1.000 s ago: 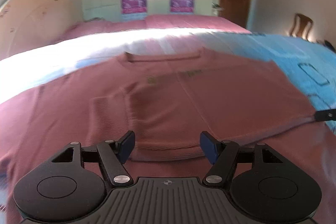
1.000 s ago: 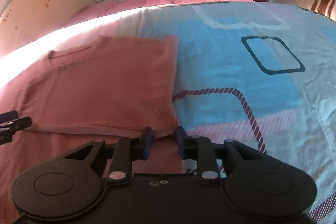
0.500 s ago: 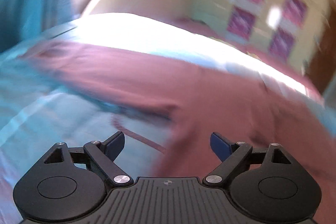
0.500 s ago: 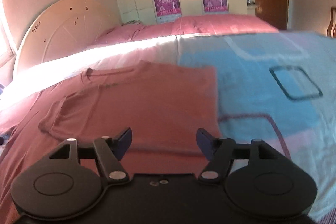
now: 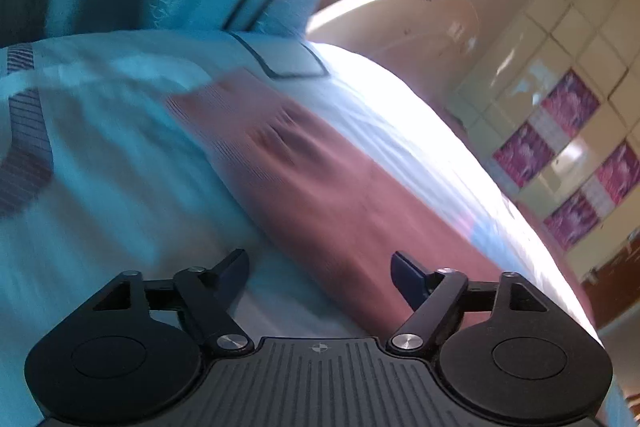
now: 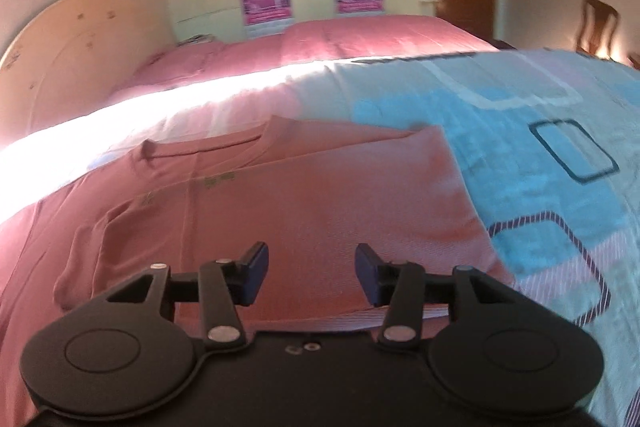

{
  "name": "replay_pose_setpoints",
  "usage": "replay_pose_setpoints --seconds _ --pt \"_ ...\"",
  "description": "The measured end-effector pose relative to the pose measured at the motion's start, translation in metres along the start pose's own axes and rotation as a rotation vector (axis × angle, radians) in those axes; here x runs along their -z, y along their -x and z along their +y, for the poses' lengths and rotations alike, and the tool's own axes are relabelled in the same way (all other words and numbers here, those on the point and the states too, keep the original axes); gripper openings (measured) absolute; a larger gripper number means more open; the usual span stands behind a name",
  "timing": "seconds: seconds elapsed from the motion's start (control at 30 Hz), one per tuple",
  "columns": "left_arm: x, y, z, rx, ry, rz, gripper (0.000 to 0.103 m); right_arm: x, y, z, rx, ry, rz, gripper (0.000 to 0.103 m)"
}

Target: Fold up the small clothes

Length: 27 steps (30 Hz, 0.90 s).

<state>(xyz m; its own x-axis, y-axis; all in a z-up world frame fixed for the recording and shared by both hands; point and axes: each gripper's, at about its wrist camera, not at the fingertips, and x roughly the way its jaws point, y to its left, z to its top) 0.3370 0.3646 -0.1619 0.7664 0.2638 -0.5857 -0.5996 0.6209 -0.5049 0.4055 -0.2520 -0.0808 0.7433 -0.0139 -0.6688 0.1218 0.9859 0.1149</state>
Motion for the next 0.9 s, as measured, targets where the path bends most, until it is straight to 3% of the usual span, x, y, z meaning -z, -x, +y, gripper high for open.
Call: replay_pose_setpoints --seconds 0.3,0.4,0.43,0.5,0.63,0.73,0.9 --pt "-0.053 -0.041 0.058 0.055 0.203 -0.083 0.065 0.009 -0.003 0.01 0.099 -0.058 0.033 0.046" --pt "-0.059 -0.048 0.068 0.047 0.296 -0.101 0.04 0.008 -0.003 0.013 0.107 -0.054 0.033 0.046" --pt "-0.061 -0.052 0.067 0.04 0.29 -0.093 0.008 0.008 -0.003 0.014 0.106 -0.052 0.032 0.046" --pt "-0.065 -0.055 0.054 0.051 0.241 -0.089 0.008 0.007 -0.003 0.015 0.097 -0.05 0.029 0.046" --pt "-0.061 -0.049 -0.021 0.196 -0.005 -0.078 0.008 0.004 -0.003 0.016 0.082 -0.034 0.015 0.046" --pt "-0.039 -0.045 -0.09 0.319 -0.154 -0.023 0.008 0.001 -0.003 0.015 0.062 -0.027 0.003 0.046" --pt "0.017 -0.044 -0.204 0.45 -0.391 0.08 0.008 -0.006 -0.003 0.01 0.007 -0.04 -0.007 0.046"
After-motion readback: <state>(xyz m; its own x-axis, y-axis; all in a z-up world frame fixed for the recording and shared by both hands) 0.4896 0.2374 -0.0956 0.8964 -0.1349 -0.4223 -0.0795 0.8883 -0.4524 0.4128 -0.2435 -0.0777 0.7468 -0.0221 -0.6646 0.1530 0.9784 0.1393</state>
